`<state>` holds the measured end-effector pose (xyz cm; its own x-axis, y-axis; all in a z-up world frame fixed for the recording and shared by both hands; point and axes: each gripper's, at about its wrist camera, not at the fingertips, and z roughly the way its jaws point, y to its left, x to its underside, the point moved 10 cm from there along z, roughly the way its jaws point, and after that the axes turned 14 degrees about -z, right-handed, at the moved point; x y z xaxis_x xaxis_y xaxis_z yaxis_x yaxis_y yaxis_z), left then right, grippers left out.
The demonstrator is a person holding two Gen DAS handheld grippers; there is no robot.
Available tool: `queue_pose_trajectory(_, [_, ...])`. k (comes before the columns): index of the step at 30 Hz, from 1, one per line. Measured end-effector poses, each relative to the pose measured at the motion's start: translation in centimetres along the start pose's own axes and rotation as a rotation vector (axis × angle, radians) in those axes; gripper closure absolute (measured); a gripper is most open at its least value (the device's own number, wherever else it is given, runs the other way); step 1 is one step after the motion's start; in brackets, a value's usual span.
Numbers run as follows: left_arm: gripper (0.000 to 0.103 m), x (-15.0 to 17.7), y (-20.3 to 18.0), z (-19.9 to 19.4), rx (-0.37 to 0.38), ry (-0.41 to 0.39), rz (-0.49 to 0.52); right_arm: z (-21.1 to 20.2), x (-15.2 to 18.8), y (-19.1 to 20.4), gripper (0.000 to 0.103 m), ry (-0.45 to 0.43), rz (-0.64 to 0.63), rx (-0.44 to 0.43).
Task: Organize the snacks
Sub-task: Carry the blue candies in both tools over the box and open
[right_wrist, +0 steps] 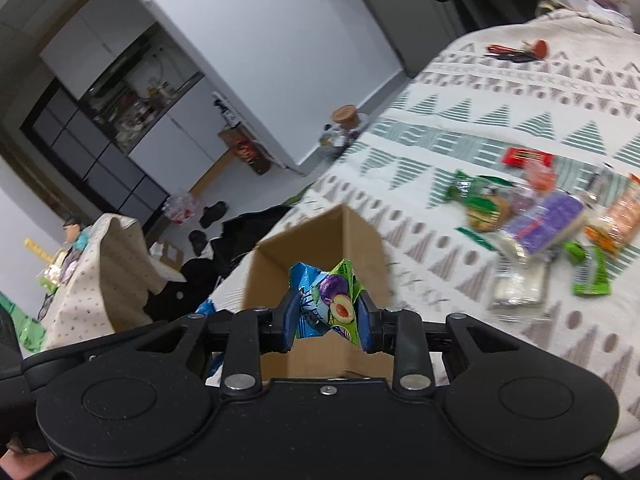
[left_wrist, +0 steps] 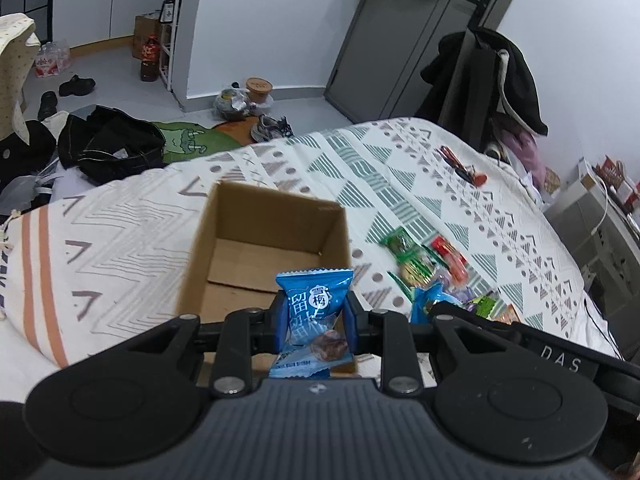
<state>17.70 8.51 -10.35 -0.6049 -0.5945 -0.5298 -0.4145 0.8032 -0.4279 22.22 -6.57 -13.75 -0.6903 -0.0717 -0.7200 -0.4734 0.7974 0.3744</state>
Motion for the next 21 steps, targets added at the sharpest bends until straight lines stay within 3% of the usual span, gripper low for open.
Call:
queue_pose_trajectory(14, [0.076, -2.7, 3.3, 1.1, 0.02, 0.001, -0.059, 3.3, -0.7, 4.7, 0.073, 0.025, -0.05, -0.016])
queue_pose_trajectory(17, [0.072, -3.0, 3.9, 1.5, 0.0, 0.019, -0.075, 3.8, -0.6, 4.8, 0.067, 0.039, -0.044, -0.001])
queue_pose_trajectory(21, [0.067, -3.0, 4.5, 1.6, -0.028, 0.025, -0.075, 3.5, -0.7, 4.3, 0.033, 0.03, -0.04, 0.018])
